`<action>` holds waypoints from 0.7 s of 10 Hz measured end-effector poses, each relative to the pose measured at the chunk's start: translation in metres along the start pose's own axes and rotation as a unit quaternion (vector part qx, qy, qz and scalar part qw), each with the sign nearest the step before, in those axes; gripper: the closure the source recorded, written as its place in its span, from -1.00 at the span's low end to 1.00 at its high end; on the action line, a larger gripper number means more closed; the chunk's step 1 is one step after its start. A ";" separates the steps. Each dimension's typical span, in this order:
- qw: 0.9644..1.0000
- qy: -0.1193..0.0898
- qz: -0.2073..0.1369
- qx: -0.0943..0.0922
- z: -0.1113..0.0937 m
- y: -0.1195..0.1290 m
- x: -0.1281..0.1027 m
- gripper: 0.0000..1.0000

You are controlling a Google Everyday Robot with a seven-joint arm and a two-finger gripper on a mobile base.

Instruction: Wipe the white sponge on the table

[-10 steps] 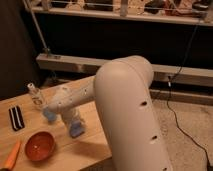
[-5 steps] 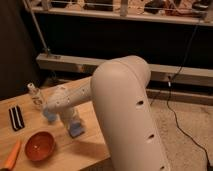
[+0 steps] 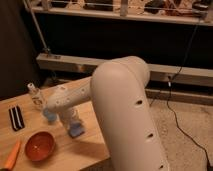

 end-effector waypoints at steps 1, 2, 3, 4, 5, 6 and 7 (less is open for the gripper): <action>1.000 0.000 -0.003 -0.002 0.000 0.002 0.000 0.13; 1.000 0.001 -0.006 -0.003 0.001 0.003 0.000 0.36; 1.000 0.002 -0.009 -0.002 0.002 0.004 0.000 0.57; 1.000 0.004 -0.011 0.001 0.003 0.004 0.001 0.73; 1.000 0.006 -0.015 0.005 0.004 0.005 0.001 0.94; 1.000 0.008 -0.016 0.008 0.005 0.005 0.001 1.00; 1.000 0.009 -0.018 0.011 0.006 0.005 0.001 1.00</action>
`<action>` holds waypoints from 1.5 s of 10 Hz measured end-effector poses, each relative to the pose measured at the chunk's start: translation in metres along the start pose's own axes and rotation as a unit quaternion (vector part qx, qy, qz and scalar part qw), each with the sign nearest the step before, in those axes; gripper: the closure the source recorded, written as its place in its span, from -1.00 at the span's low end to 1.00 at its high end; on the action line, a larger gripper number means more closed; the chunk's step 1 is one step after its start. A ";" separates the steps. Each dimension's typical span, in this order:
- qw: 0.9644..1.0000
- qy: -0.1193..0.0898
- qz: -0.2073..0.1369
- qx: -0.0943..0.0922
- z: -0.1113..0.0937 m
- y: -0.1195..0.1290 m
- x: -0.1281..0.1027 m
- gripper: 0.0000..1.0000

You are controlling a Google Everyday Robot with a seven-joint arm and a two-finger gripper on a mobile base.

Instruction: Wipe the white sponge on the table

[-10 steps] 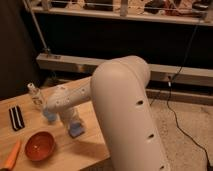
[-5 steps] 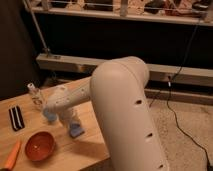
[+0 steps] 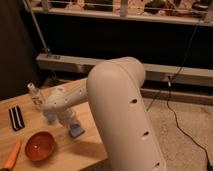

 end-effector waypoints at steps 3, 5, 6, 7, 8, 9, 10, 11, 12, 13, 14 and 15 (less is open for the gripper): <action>1.000 -0.001 -0.005 0.003 -0.003 0.002 -0.005 1.00; 1.000 -0.005 -0.012 0.005 -0.006 0.006 -0.014 1.00; 1.000 -0.006 -0.016 0.006 -0.007 0.009 -0.019 1.00; 1.000 -0.006 -0.019 0.007 -0.006 0.010 -0.024 1.00; 1.000 -0.007 -0.026 0.009 -0.005 0.014 -0.032 1.00; 0.999 -0.006 -0.030 0.011 -0.005 0.016 -0.036 1.00; 0.999 -0.008 -0.035 0.011 -0.005 0.021 -0.046 1.00; 0.999 -0.013 -0.037 0.011 -0.006 0.023 -0.057 1.00; 0.999 -0.019 -0.034 0.012 -0.009 0.020 -0.070 1.00; 0.999 -0.025 -0.030 0.016 -0.014 0.011 -0.084 1.00; 0.999 -0.028 -0.028 0.018 -0.019 0.004 -0.095 1.00; 0.999 -0.034 -0.027 0.021 -0.024 -0.007 -0.112 1.00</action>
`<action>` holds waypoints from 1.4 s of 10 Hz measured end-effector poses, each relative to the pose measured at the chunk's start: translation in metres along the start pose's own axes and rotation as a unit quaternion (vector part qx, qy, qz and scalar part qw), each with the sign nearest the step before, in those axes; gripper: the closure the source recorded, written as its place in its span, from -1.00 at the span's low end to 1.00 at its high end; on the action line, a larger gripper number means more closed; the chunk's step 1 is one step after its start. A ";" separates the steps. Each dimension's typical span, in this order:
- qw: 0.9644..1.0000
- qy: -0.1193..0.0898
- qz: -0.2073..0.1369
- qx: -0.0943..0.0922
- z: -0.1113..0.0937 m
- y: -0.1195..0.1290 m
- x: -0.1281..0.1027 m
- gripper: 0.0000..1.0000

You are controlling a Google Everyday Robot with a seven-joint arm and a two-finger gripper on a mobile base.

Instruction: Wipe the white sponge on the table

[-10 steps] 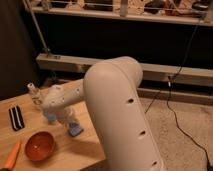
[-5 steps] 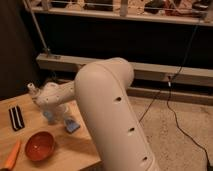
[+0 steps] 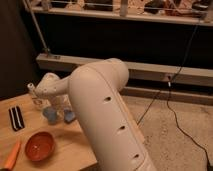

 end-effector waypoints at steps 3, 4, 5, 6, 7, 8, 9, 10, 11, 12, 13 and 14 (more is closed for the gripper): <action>1.000 0.001 -0.008 -0.005 0.004 -0.012 -0.035 1.00; 1.000 0.004 -0.007 -0.010 0.007 -0.012 -0.041 1.00; 1.000 0.005 -0.008 -0.014 0.011 -0.013 -0.050 1.00; 1.000 0.006 -0.008 -0.017 0.014 -0.016 -0.060 1.00; 1.000 0.007 -0.006 -0.018 0.015 -0.020 -0.066 1.00; 1.000 0.008 0.000 -0.016 0.016 -0.028 -0.072 1.00; 1.000 0.010 0.007 -0.013 0.017 -0.039 -0.075 1.00; 1.000 0.015 0.017 -0.010 0.019 -0.053 -0.077 1.00; 0.999 0.020 0.028 -0.005 0.022 -0.068 -0.075 1.00; 0.999 0.027 0.042 0.000 0.027 -0.086 -0.072 1.00; 0.998 0.035 0.055 0.001 0.033 -0.101 -0.067 1.00; 0.997 0.043 0.069 -0.003 0.040 -0.113 -0.060 1.00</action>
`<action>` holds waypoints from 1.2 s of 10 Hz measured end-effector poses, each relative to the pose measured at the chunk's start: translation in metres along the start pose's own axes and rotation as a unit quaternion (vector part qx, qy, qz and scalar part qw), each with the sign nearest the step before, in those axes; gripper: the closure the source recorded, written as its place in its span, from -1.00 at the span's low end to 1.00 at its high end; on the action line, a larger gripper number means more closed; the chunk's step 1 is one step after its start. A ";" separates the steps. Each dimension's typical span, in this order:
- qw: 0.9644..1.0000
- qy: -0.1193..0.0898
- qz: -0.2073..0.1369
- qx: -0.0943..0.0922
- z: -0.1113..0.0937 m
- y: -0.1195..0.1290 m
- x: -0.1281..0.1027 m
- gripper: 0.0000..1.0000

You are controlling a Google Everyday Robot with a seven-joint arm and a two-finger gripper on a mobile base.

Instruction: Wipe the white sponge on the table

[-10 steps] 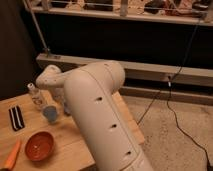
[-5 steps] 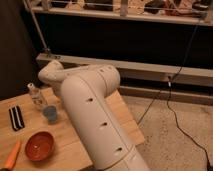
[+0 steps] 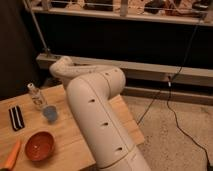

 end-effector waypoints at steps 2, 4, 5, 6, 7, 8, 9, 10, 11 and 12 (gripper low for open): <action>1.000 0.010 0.030 0.001 0.011 -0.029 0.007 1.00; 0.998 0.021 0.056 0.011 0.021 -0.065 0.020 1.00; 0.997 0.028 0.066 0.022 0.024 -0.087 0.031 1.00; 0.996 0.033 0.073 0.030 0.026 -0.103 0.041 1.00; 0.996 0.039 0.077 0.038 0.027 -0.115 0.051 1.00; 0.995 0.043 0.080 0.044 0.028 -0.125 0.062 1.00; 0.995 0.048 0.079 0.049 0.029 -0.133 0.075 1.00; 0.994 0.052 0.078 0.052 0.029 -0.137 0.086 1.00; 0.994 0.056 0.076 0.054 0.031 -0.140 0.098 1.00; 0.994 0.064 0.076 0.051 0.037 -0.138 0.117 1.00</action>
